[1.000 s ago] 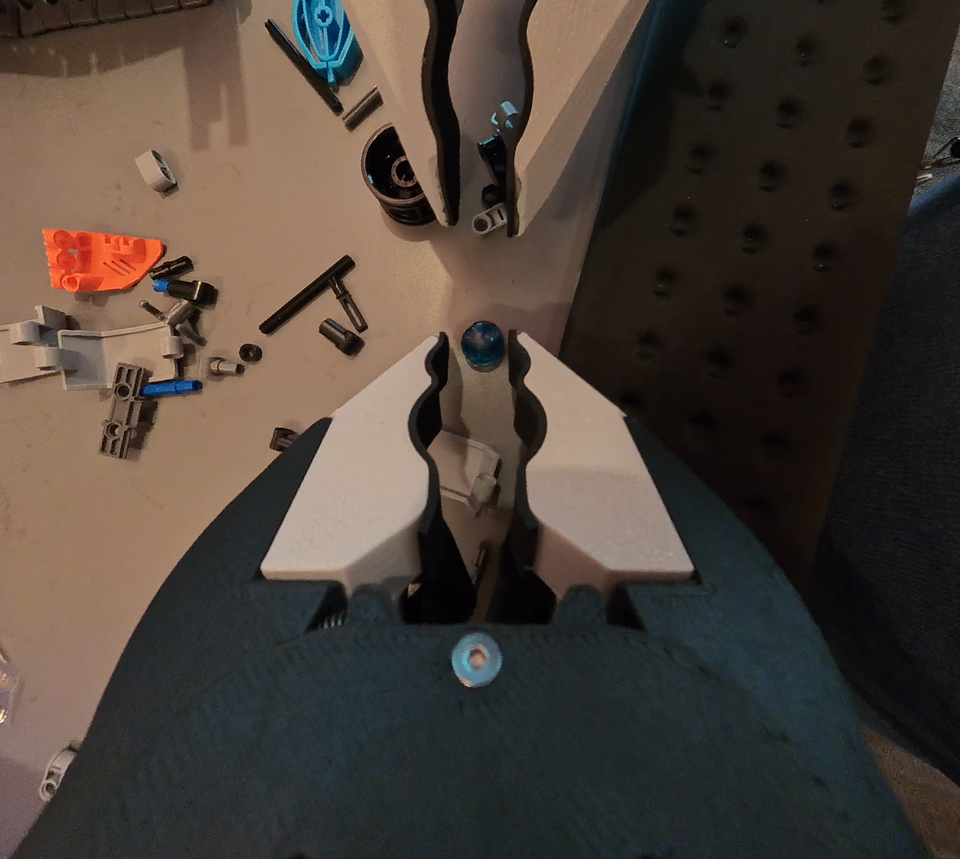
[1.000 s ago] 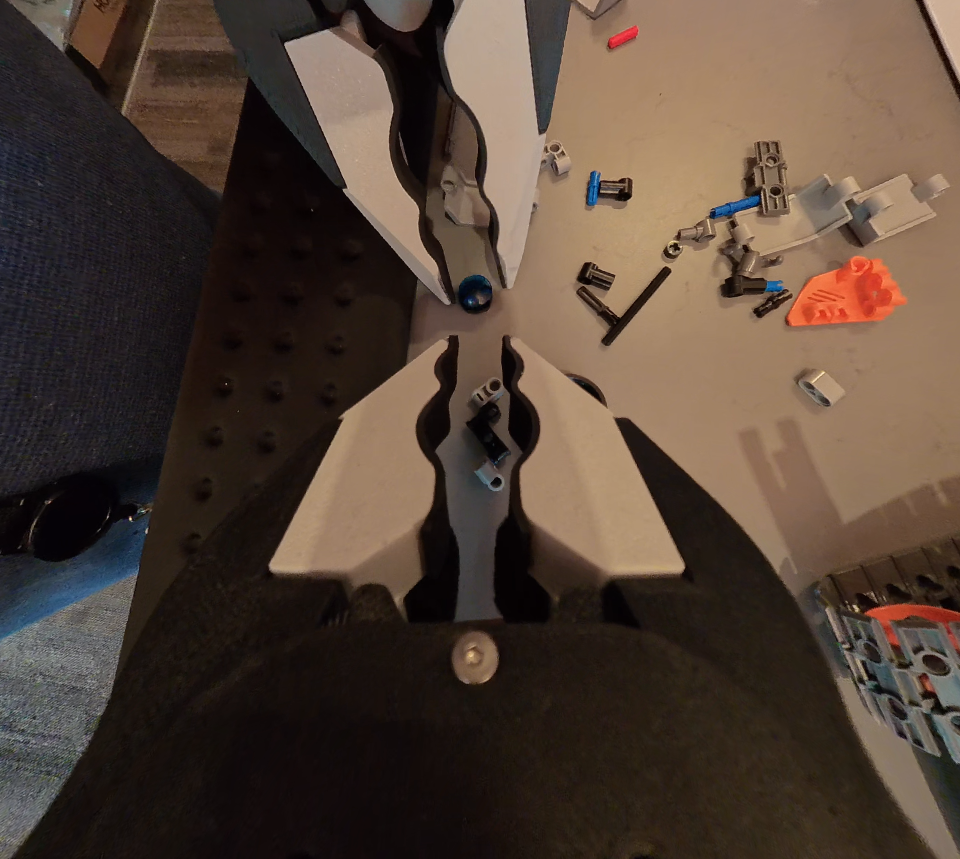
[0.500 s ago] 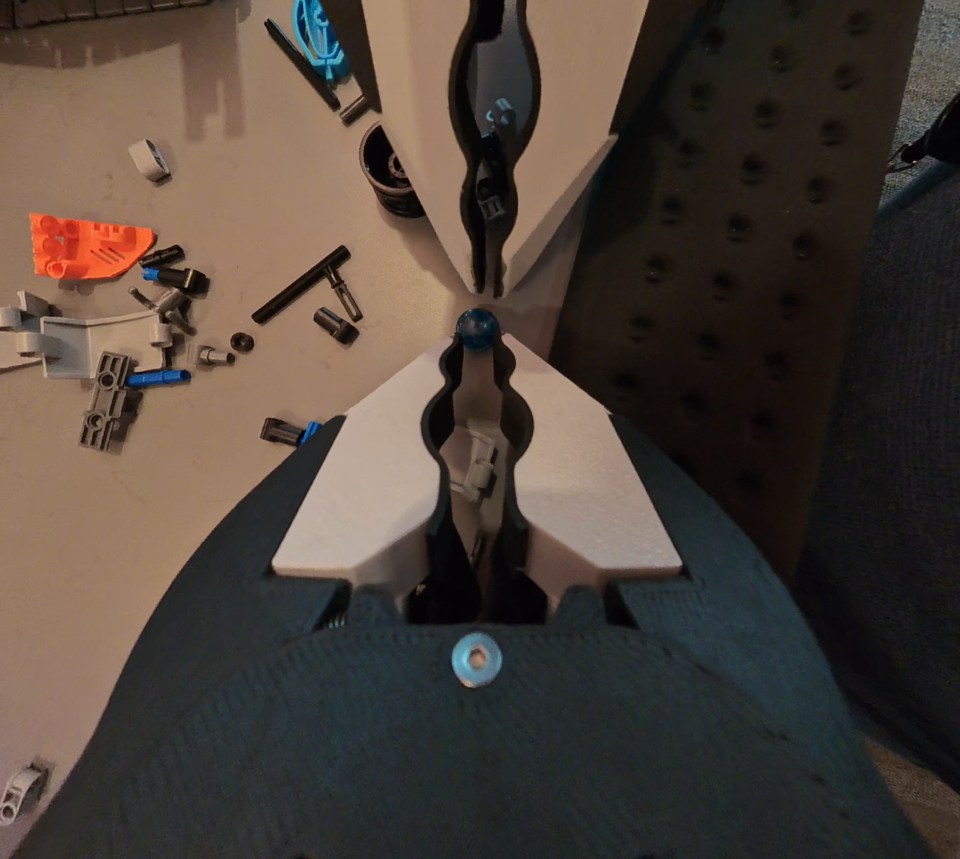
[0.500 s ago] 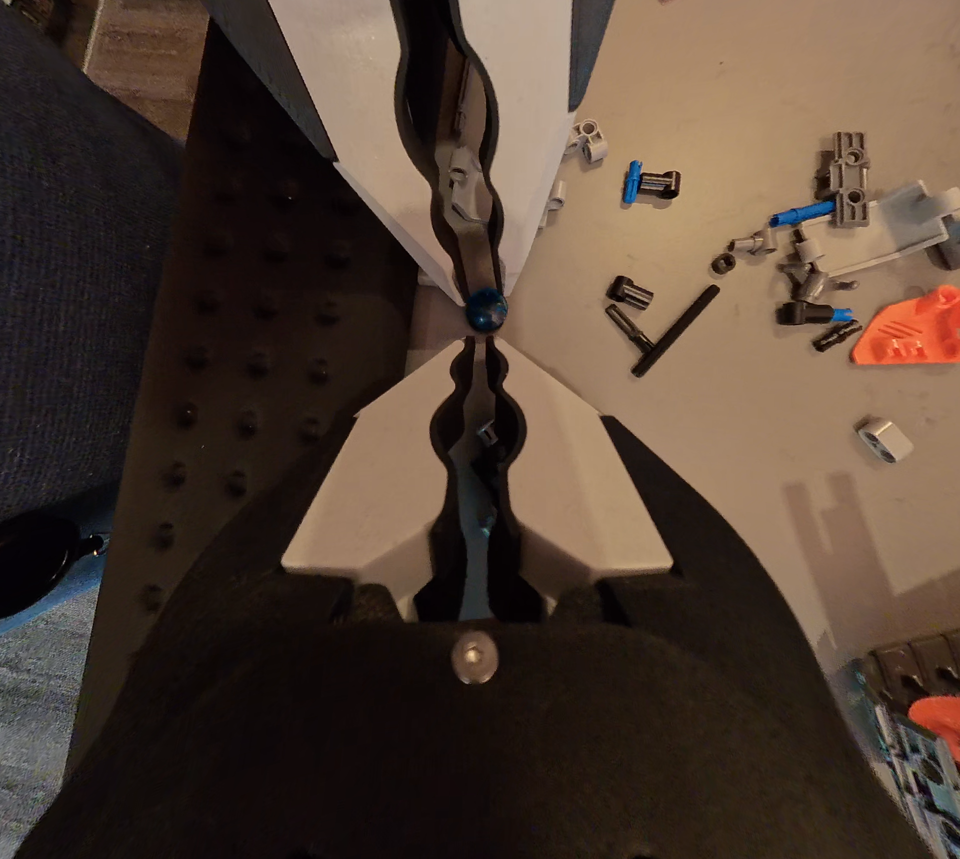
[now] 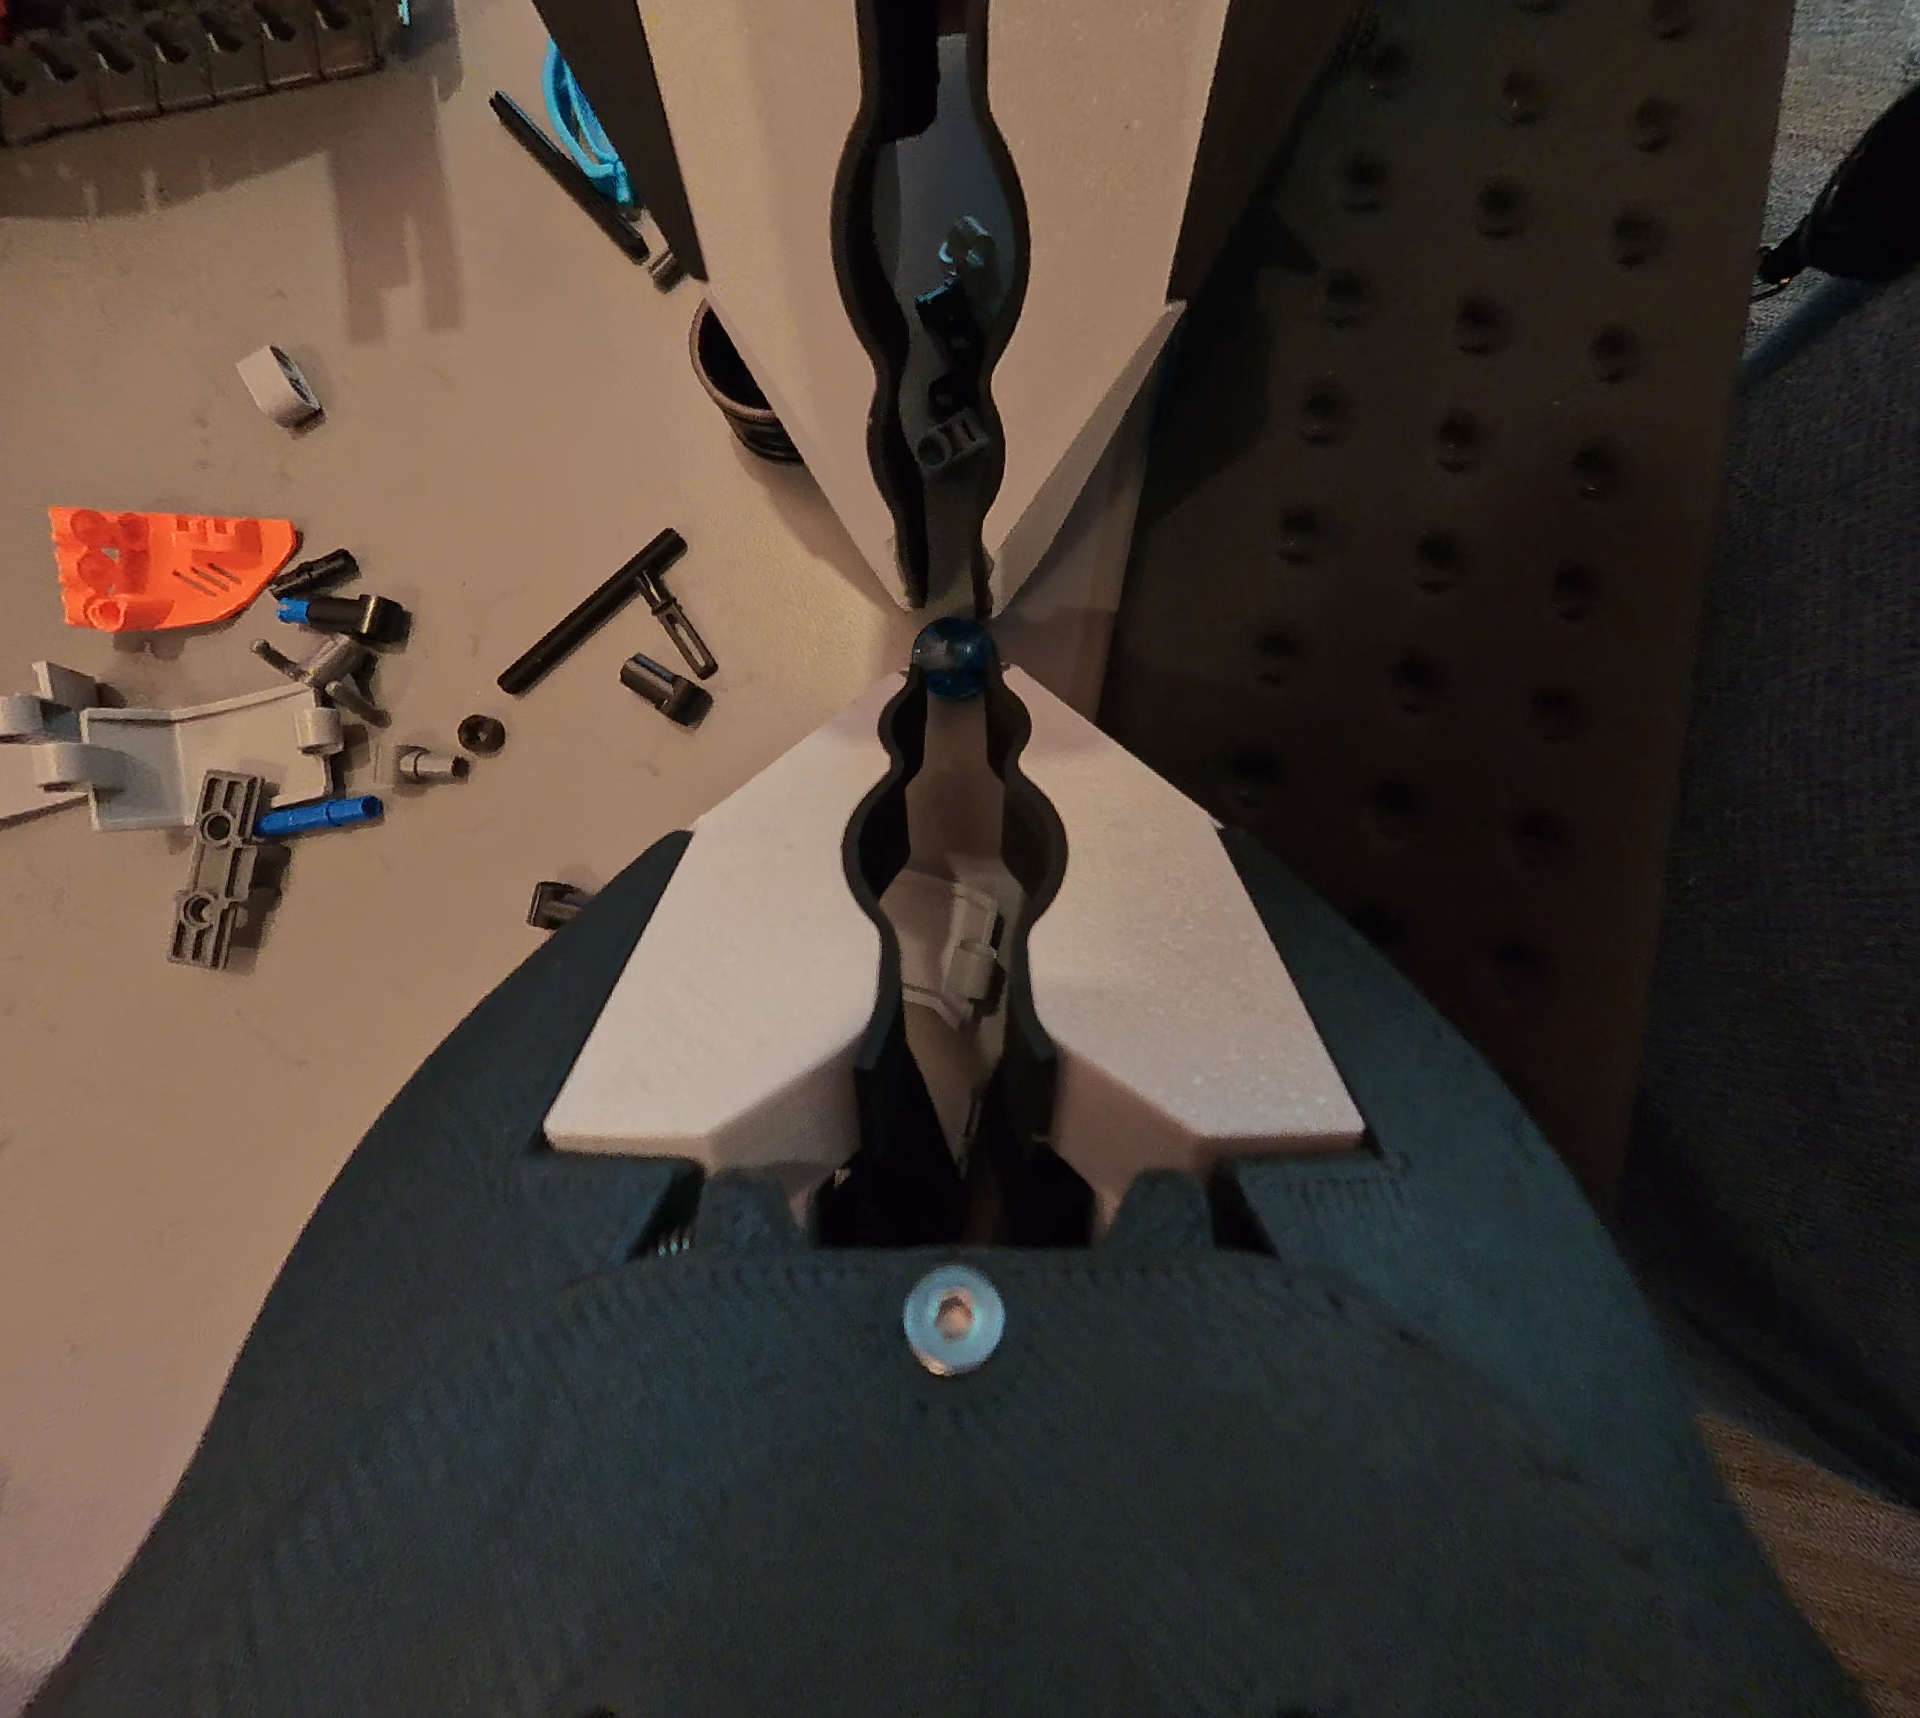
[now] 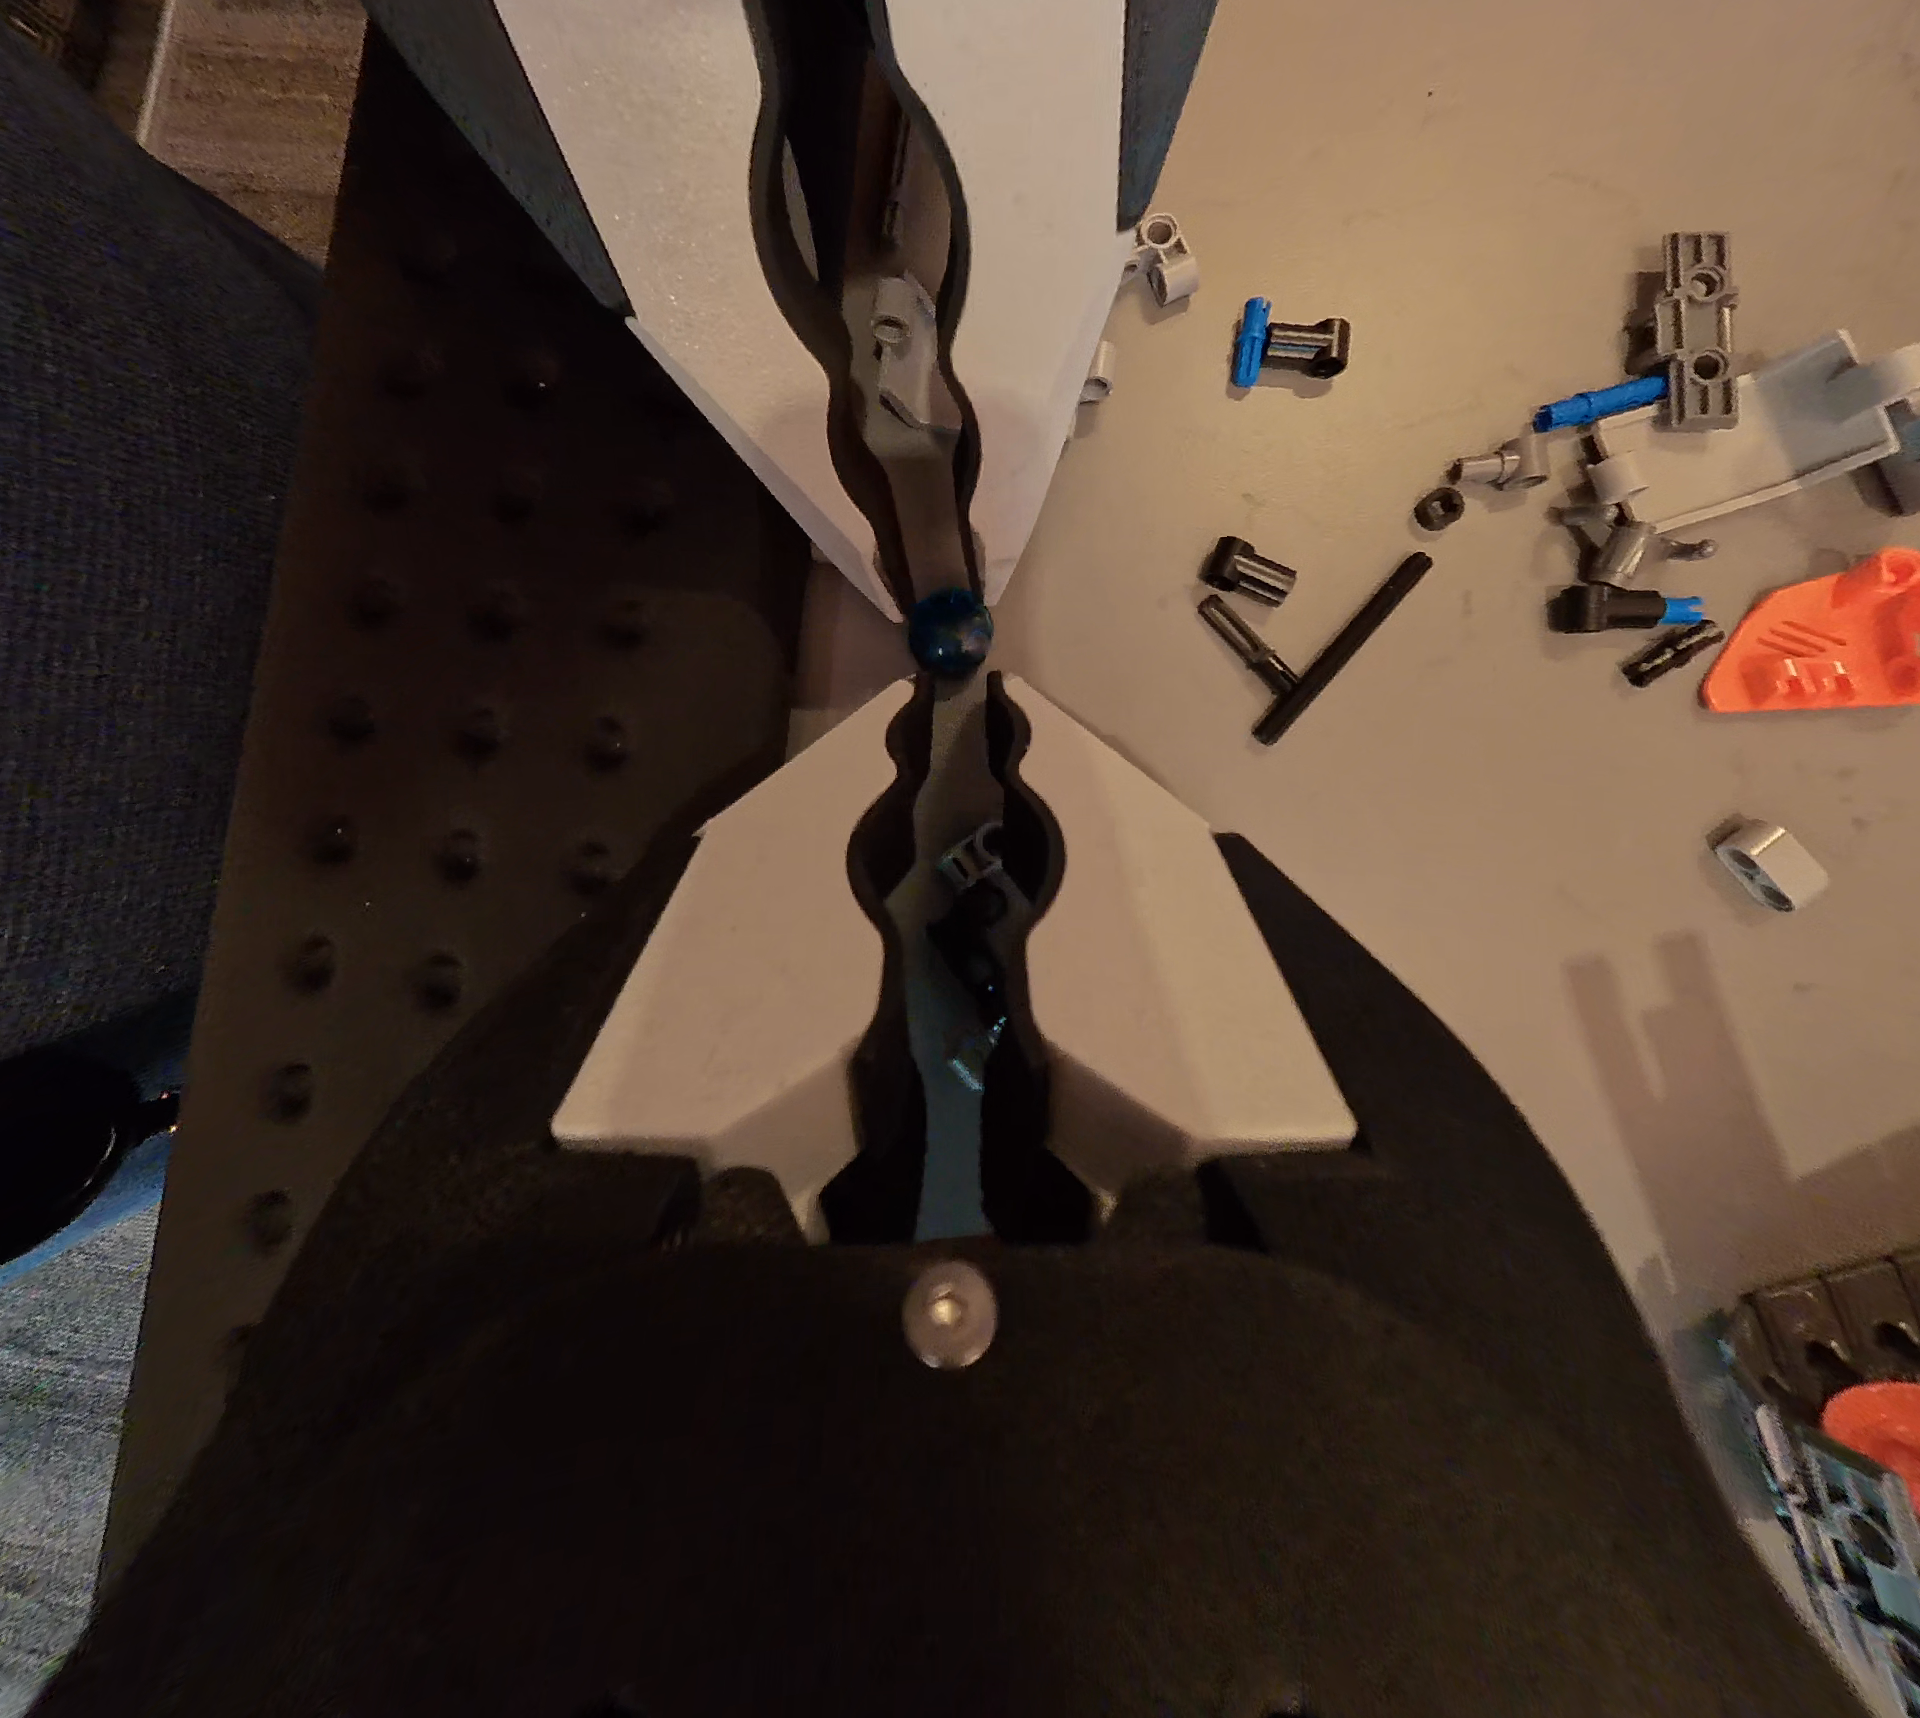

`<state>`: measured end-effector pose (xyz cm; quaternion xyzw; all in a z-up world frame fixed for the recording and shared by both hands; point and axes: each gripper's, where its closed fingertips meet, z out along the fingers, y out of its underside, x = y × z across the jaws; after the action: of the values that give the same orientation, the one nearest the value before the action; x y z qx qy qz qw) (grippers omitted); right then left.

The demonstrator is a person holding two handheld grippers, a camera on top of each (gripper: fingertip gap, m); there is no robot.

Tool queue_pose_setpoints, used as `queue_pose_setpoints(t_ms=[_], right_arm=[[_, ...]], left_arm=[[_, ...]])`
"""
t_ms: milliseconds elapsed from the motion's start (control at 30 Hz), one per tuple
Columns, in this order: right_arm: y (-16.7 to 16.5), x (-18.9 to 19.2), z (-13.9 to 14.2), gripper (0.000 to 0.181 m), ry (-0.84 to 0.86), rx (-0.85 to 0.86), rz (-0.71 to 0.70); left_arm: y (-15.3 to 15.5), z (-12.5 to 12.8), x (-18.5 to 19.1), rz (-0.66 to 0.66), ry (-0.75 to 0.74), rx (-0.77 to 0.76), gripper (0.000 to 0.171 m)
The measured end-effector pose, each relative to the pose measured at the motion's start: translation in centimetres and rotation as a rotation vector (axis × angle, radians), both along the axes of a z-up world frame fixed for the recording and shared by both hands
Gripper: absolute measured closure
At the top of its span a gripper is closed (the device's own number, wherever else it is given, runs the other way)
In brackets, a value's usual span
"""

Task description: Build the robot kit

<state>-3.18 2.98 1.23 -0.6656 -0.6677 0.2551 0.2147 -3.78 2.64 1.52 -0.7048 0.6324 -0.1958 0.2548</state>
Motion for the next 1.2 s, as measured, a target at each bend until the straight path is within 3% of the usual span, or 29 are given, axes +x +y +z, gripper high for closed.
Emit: queue_pose_setpoints(t_ms=[333, 1200], right_arm=[[-0.10, 0.13, 0.34, 0.167, 0.019, 0.015, 0.014], [-0.33, 0.04, 0.22, 0.172, 0.014, 0.086, 0.030]], left_arm=[[-0.03, -0.03, 0.18, -0.029, -0.004, -0.003, 0.162], [-0.10, -0.09, 0.76, -0.084, -0.048, -0.011, 0.162]])
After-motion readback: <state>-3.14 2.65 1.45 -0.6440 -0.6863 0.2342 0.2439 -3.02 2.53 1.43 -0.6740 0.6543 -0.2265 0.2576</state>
